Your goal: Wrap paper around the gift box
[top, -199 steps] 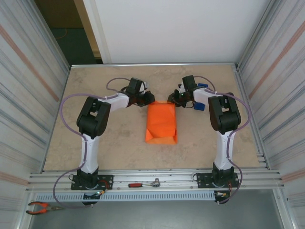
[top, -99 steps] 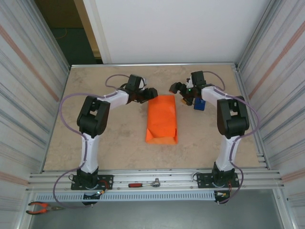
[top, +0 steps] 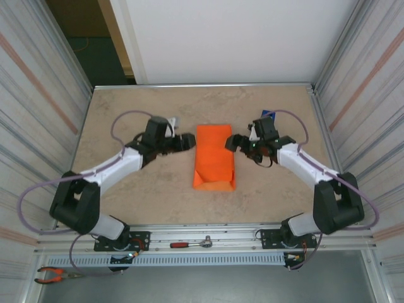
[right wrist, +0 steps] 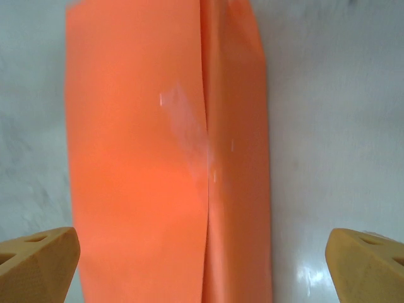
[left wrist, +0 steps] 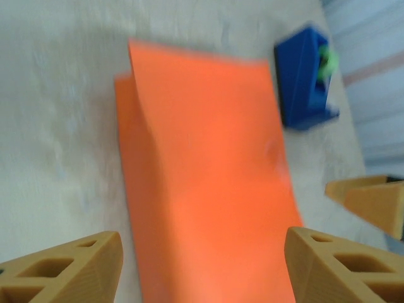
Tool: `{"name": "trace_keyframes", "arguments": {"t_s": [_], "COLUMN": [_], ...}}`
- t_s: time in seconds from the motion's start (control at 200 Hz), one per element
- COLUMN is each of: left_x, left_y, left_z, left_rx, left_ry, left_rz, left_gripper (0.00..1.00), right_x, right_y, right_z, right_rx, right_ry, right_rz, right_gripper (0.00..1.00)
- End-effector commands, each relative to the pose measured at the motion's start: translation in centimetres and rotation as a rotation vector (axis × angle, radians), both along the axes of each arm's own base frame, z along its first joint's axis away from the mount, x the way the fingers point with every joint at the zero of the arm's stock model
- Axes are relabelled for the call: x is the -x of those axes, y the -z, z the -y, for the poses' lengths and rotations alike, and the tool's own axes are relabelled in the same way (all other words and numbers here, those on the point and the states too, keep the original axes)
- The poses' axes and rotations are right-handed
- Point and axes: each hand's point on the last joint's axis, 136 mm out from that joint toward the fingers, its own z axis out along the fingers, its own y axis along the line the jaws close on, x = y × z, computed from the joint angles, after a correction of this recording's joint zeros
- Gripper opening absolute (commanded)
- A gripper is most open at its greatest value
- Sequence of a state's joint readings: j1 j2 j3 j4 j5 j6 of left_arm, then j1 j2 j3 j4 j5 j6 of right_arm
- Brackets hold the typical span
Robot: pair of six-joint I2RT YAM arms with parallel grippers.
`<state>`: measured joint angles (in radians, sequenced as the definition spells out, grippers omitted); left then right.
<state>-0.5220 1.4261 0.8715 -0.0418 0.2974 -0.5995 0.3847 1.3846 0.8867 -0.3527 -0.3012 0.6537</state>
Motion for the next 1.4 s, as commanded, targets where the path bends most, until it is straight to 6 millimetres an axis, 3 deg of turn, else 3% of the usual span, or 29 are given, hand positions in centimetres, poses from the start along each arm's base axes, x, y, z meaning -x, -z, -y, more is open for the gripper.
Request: {"name": "trace_keyframes", "arguments": {"t_s": [0.0, 0.16, 0.371, 0.556, 0.661, 0.857, 0.992, 1.253, 1.398], "left_x": [2.7, 5.4, 6.1, 7.0, 7.4, 8.2, 8.2, 7.2, 6.6], "left_y": [2.0, 3.9, 6.2, 8.0, 7.8, 3.5, 2.3, 4.6, 6.4], "left_z": [-0.9, 0.6, 2.6, 2.8, 2.5, 1.5, 1.3, 4.2, 4.8], "left_rx": [-0.083, -0.161, -0.223, -0.393, -0.443, -0.335, -0.287, -0.329, -0.430], "left_ry": [-0.047, -0.029, -0.015, 0.008, 0.019, -0.026, -0.038, 0.037, 0.030], "left_rz": [0.017, 0.044, 0.045, 0.063, 0.080, 0.147, 0.181, 0.188, 0.222], "left_gripper": [0.69, 0.70, 0.70, 0.69, 0.69, 0.72, 0.75, 0.75, 0.74], "right_x": [3.2, 5.1, 5.9, 6.5, 6.6, 6.7, 6.9, 6.8, 7.3], "right_y": [0.6, 1.5, 4.5, 6.5, 6.4, 5.2, 5.0, 6.1, 5.6], "right_z": [0.6, -0.1, -0.7, 0.1, 0.1, -0.3, -0.5, -1.1, -1.5], "right_rx": [0.079, 0.085, 0.121, 0.168, 0.164, 0.132, 0.123, 0.135, 0.135], "right_ry": [-0.029, -0.057, -0.083, -0.085, -0.088, -0.098, -0.101, -0.108, -0.126], "right_rz": [0.009, 0.011, -0.041, -0.063, -0.060, -0.041, -0.034, -0.055, -0.045], "right_gripper": [0.98, 0.98, 0.98, 0.98, 0.98, 0.98, 0.98, 0.98, 0.98]}}
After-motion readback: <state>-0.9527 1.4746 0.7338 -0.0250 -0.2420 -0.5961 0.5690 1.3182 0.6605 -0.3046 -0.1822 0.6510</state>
